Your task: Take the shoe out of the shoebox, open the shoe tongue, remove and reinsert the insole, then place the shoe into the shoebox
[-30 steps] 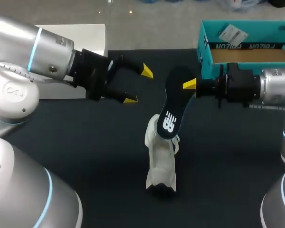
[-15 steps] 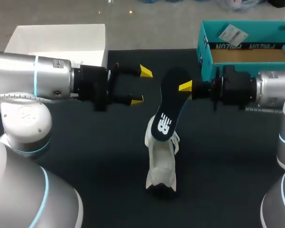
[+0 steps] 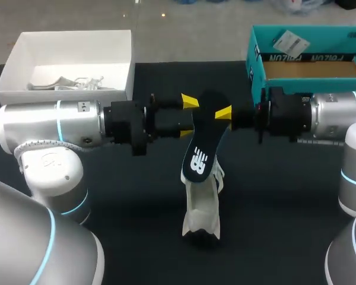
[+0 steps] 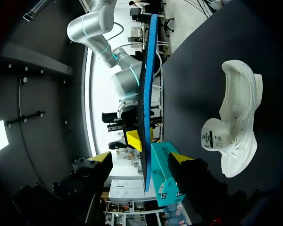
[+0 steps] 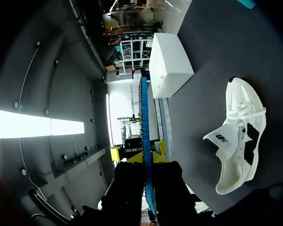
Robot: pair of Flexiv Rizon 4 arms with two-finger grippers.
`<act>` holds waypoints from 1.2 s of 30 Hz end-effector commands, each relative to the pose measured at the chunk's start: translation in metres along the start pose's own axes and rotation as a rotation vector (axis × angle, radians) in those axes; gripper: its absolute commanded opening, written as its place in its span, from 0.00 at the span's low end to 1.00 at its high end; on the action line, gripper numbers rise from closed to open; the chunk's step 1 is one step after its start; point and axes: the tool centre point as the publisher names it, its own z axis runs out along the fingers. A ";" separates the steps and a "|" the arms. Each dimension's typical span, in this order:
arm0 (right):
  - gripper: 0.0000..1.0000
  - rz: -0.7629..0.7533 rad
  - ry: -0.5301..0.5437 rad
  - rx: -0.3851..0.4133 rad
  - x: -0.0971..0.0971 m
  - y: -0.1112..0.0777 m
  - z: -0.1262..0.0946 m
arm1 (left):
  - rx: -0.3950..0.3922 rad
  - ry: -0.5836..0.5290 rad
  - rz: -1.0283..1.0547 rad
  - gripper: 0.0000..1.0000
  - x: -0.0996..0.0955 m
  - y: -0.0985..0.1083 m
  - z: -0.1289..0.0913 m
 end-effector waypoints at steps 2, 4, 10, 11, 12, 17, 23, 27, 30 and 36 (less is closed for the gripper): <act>0.00 -0.003 0.000 0.016 -0.002 0.003 0.001 | 0.052 -0.065 0.006 0.56 0.006 0.003 -0.001; 0.00 -0.002 -0.001 0.016 -0.003 0.003 0.002 | 0.052 -0.066 0.002 0.54 0.006 0.003 0.000; 0.00 -0.005 -0.010 0.010 -0.004 0.004 0.004 | 0.056 -0.087 0.015 0.47 0.004 0.000 0.008; 0.00 -0.006 -0.013 0.009 -0.004 0.004 0.005 | 0.059 -0.090 0.017 0.46 0.003 -0.002 0.009; 0.00 -0.007 -0.018 0.009 -0.005 0.005 0.006 | 0.060 -0.091 0.019 0.45 0.004 -0.003 0.011; 0.00 -0.010 -0.029 0.001 -0.006 0.006 0.007 | 0.071 -0.098 0.028 0.41 0.004 -0.008 0.017; 0.00 -0.010 -0.027 -0.002 -0.006 0.007 0.006 | 0.076 -0.099 0.034 0.25 0.006 -0.010 0.020; 0.00 -0.010 -0.025 -0.001 -0.006 0.006 0.006 | 0.076 -0.097 0.034 0.11 0.007 -0.011 0.021; 0.00 -0.010 -0.022 0.003 -0.005 0.005 0.006 | 0.076 -0.094 0.032 0.00 0.008 -0.011 0.022; 1.00 -0.003 0.010 -0.005 -0.005 0.005 0.002 | 0.063 -0.091 0.030 0.00 0.011 -0.011 0.023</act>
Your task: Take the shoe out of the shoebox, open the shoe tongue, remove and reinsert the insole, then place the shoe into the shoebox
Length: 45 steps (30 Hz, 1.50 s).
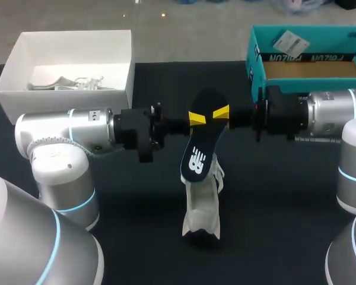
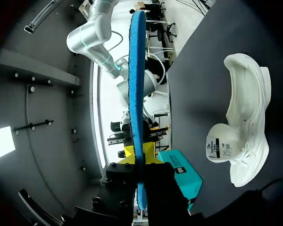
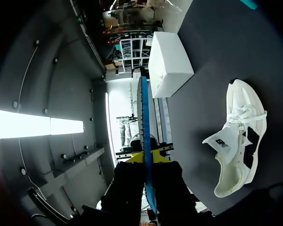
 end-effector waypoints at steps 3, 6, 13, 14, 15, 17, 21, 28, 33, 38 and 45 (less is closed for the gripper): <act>1.00 -0.001 0.005 -0.045 -0.005 0.001 -0.015 | -0.026 -0.002 -0.018 0.00 0.002 -0.002 0.000; 1.00 -0.010 0.008 -0.071 -0.008 0.005 -0.033 | -0.043 0.014 -0.030 0.00 0.001 -0.004 -0.005; 1.00 -0.078 -0.053 -0.105 -0.011 0.009 -0.081 | -0.061 0.029 -0.050 0.00 -0.002 -0.006 -0.011; 1.00 -0.083 -0.069 -0.108 -0.011 0.009 -0.088 | -0.062 0.031 -0.052 0.00 -0.002 -0.007 -0.012; 1.00 -0.094 -0.095 -0.104 -0.012 0.009 -0.095 | -0.063 0.034 -0.055 0.00 -0.002 -0.007 -0.012; 1.00 -0.126 -0.145 -0.102 -0.012 0.008 -0.107 | -0.068 0.034 -0.061 0.00 -0.002 -0.007 -0.013; 1.00 -0.178 -0.299 -0.080 -0.010 0.003 -0.130 | -0.078 0.036 -0.072 0.00 -0.003 -0.008 -0.014; 1.00 -0.178 -0.299 -0.080 -0.010 0.003 -0.130 | -0.088 0.048 -0.077 0.00 -0.012 -0.008 -0.012; 1.00 -0.178 -0.299 -0.080 -0.010 0.003 -0.130 | -0.110 0.061 -0.084 0.00 -0.015 -0.011 -0.014; 1.00 -0.175 -0.301 -0.063 -0.016 0.002 -0.131 | -0.146 0.043 -0.102 0.00 -0.020 -0.014 -0.018; 1.00 -0.174 -0.371 -0.092 -0.040 -0.003 -0.182 | -0.145 0.049 -0.118 0.00 -0.018 -0.015 -0.017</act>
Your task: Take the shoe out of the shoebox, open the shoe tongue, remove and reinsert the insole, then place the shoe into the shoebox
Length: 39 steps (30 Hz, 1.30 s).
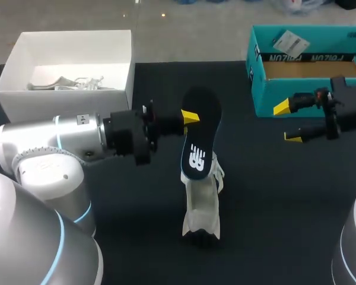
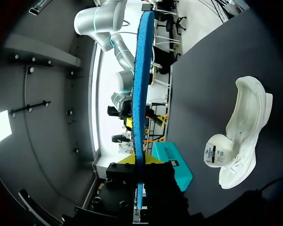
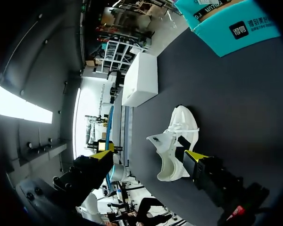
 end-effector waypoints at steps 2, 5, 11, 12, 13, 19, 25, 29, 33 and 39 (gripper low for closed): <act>1.00 0.001 -0.039 -0.020 -0.020 -0.009 -0.042 | -0.001 0.012 -0.005 0.00 0.003 -0.004 0.001; 1.00 -0.052 -0.084 -0.045 -0.026 -0.012 -0.064 | 0.002 0.018 -0.010 0.00 0.003 -0.004 0.001; 1.00 -0.113 -0.185 -0.052 -0.033 -0.017 -0.095 | 0.000 0.020 -0.023 0.00 0.006 -0.003 -0.002; 1.00 -0.103 -0.193 -0.052 -0.032 -0.018 -0.100 | -0.002 0.021 -0.026 0.00 0.007 -0.003 -0.003; 1.00 -0.080 -0.218 -0.056 -0.032 -0.019 -0.104 | -0.003 0.022 -0.028 0.00 0.007 -0.003 -0.003; 1.00 0.007 -0.237 -0.118 -0.024 -0.030 -0.129 | -0.009 0.022 -0.035 0.00 0.009 -0.002 -0.005; 1.00 -0.023 -0.243 -0.055 -0.018 -0.053 -0.133 | -0.016 0.018 -0.036 0.00 0.009 -0.001 -0.005; 1.00 -0.044 -0.265 -0.003 -0.022 -0.066 -0.127 | -0.019 0.016 -0.036 0.00 0.010 0.000 -0.005; 1.00 -0.028 -0.273 0.011 -0.030 -0.070 -0.122 | -0.019 0.016 -0.035 0.00 0.010 0.001 -0.005; 1.00 -0.030 -0.306 0.039 -0.036 -0.072 -0.117 | -0.019 0.015 -0.035 0.00 0.009 0.000 -0.005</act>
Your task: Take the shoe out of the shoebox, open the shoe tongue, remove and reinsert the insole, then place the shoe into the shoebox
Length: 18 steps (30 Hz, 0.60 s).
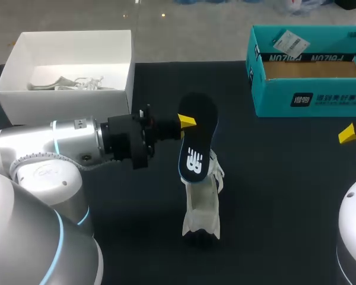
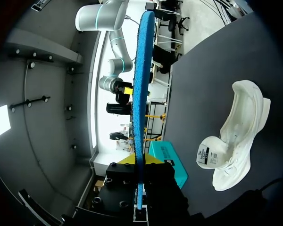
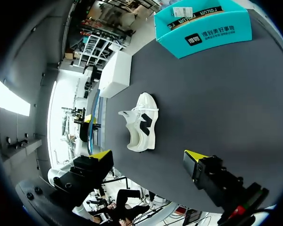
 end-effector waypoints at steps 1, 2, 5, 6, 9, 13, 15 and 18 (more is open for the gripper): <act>1.00 0.002 -0.030 0.009 -0.002 0.003 0.005 | -0.004 0.006 0.000 0.00 -0.001 -0.001 0.001; 1.00 0.002 -0.030 0.009 -0.002 0.003 0.005 | -0.007 0.010 0.006 0.00 -0.001 -0.002 0.002; 1.00 0.002 -0.030 0.009 -0.002 0.003 0.005 | -0.008 0.003 0.012 0.00 -0.003 -0.003 0.002; 1.00 0.002 -0.030 0.009 -0.002 0.003 0.005 | -0.008 0.003 0.012 0.00 -0.003 -0.003 0.002; 1.00 0.002 -0.030 0.009 -0.002 0.003 0.005 | -0.008 0.003 0.012 0.00 -0.003 -0.003 0.002; 1.00 0.002 -0.030 0.009 -0.002 0.003 0.005 | -0.008 0.003 0.012 0.00 -0.003 -0.003 0.002; 1.00 0.002 -0.030 0.009 -0.002 0.003 0.005 | -0.008 0.003 0.012 0.00 -0.003 -0.003 0.002; 1.00 0.002 -0.030 0.009 -0.002 0.003 0.005 | -0.008 0.003 0.012 0.00 -0.003 -0.003 0.002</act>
